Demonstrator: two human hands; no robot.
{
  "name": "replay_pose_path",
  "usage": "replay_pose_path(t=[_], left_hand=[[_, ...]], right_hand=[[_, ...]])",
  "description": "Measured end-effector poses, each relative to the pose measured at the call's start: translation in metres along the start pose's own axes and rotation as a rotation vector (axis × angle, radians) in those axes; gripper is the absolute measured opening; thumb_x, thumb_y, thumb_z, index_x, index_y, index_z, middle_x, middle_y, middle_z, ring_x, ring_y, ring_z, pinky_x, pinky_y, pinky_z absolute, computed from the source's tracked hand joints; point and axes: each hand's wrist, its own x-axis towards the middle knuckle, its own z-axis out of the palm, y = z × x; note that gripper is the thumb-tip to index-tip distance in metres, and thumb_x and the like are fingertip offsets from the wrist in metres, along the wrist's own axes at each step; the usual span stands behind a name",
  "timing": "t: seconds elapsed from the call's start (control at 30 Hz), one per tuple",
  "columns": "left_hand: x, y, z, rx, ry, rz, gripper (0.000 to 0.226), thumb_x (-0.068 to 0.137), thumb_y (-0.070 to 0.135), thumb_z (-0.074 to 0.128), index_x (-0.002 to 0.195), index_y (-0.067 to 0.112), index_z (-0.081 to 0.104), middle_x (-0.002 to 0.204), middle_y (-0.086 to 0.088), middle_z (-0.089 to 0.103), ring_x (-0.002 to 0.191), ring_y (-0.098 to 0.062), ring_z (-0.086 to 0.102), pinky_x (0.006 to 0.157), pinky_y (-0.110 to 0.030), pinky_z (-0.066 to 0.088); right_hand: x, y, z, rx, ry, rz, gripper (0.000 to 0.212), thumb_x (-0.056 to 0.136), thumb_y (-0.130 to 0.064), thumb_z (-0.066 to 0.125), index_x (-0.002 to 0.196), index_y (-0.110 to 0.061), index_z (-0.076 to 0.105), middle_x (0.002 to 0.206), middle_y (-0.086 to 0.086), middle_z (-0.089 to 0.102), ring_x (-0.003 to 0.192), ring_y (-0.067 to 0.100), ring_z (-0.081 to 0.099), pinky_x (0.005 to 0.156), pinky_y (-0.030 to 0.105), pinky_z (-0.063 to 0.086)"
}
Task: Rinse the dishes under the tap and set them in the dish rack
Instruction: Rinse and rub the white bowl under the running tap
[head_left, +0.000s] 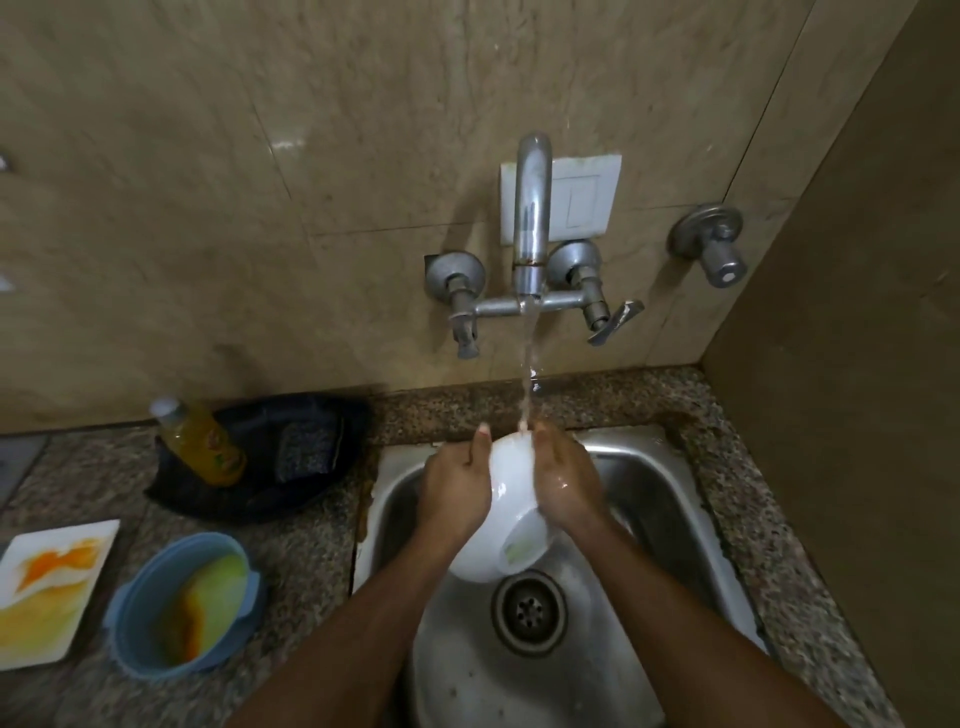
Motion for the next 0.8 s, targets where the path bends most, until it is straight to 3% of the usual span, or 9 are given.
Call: replay_pose_path(t=[0.1,0.17,0.23,0.33,0.43,0.53,0.6,0.7,0.8], left_hand=[[0.002,-0.003,-0.004,-0.056,0.016,-0.007,0.052,0.102,0.042,0.041,0.072,0.009,0.067,0.071,-0.003,0.066,0.071,-0.018,0.061,0.066,-0.028,0.041],[0.0,-0.003,-0.007,-0.067,-0.021,0.021,0.053,0.102,0.041,0.041,0.073,0.006,0.068,0.072,-0.007,0.068,0.071,-0.019,0.062,0.067,-0.031,0.043],[0.002,-0.007,-0.009,-0.073,-0.03,0.001,0.054,0.101,0.041,0.043,0.064,0.008,0.064,0.065,-0.004,0.065,0.067,-0.021,0.061,0.064,-0.032,0.042],[0.012,-0.01,-0.014,-0.011,-0.007,0.017,0.055,0.101,0.04,0.043,0.052,0.015,0.05,0.059,-0.006,0.059,0.067,-0.027,0.06,0.061,-0.031,0.037],[0.014,0.0,-0.009,0.249,0.001,0.088,0.052,0.103,0.041,0.034,0.076,0.01,0.066,0.083,-0.011,0.068,0.082,-0.027,0.063,0.072,-0.032,0.045],[0.014,0.014,-0.002,0.31,0.113,-0.031,0.052,0.102,0.043,0.033,0.09,0.006,0.068,0.09,-0.01,0.067,0.079,-0.023,0.054,0.071,-0.029,0.037],[0.018,0.014,-0.002,0.253,0.167,-0.131,0.051,0.101,0.042,0.035,0.094,0.006,0.069,0.099,-0.015,0.069,0.086,-0.029,0.06,0.071,-0.029,0.036],[0.018,0.011,-0.005,0.163,0.192,-0.215,0.05,0.1,0.042,0.035,0.099,0.007,0.071,0.104,-0.015,0.069,0.096,-0.032,0.062,0.075,-0.029,0.037],[0.012,0.005,-0.002,0.141,0.181,-0.238,0.052,0.101,0.042,0.034,0.094,0.006,0.071,0.1,-0.014,0.07,0.091,-0.031,0.061,0.076,-0.032,0.043]], right_hand=[[-0.012,-0.008,0.009,-0.102,0.052,-0.263,0.042,0.101,-0.033,0.029,0.122,-0.015,0.06,0.121,0.004,0.061,0.111,0.019,0.052,0.097,0.033,0.039],[0.0,0.003,0.004,-0.09,-0.034,-0.101,0.052,0.094,-0.053,0.031,0.121,-0.023,0.063,0.122,-0.003,0.062,0.111,0.016,0.054,0.1,0.031,0.039],[0.016,0.019,0.001,-0.107,-0.055,0.143,0.069,0.08,-0.073,0.031,0.113,-0.025,0.068,0.114,0.0,0.068,0.105,0.021,0.061,0.099,0.039,0.044],[0.024,0.019,0.004,0.072,-0.054,0.289,0.051,0.097,-0.053,0.036,0.109,-0.015,0.067,0.105,0.007,0.067,0.102,0.029,0.061,0.088,0.036,0.045],[0.025,0.011,0.002,0.063,-0.069,0.287,0.044,0.103,-0.037,0.033,0.106,-0.005,0.063,0.105,0.018,0.065,0.103,0.036,0.06,0.077,0.031,0.04],[0.011,-0.018,-0.004,0.053,0.052,0.239,0.044,0.104,-0.039,0.034,0.082,-0.014,0.064,0.086,0.009,0.068,0.083,0.027,0.064,0.072,0.035,0.048],[-0.007,-0.031,0.002,-0.122,0.167,-0.022,0.042,0.105,-0.035,0.03,0.094,-0.016,0.066,0.089,0.003,0.066,0.085,0.021,0.062,0.075,0.035,0.047],[-0.022,-0.017,0.008,-0.166,0.155,-0.325,0.045,0.103,-0.034,0.027,0.133,-0.014,0.054,0.128,0.009,0.059,0.119,0.023,0.051,0.103,0.039,0.039],[-0.015,-0.009,0.004,0.006,0.162,-0.153,0.042,0.104,-0.033,0.026,0.128,-0.018,0.057,0.129,0.004,0.059,0.121,0.023,0.053,0.102,0.035,0.04]])
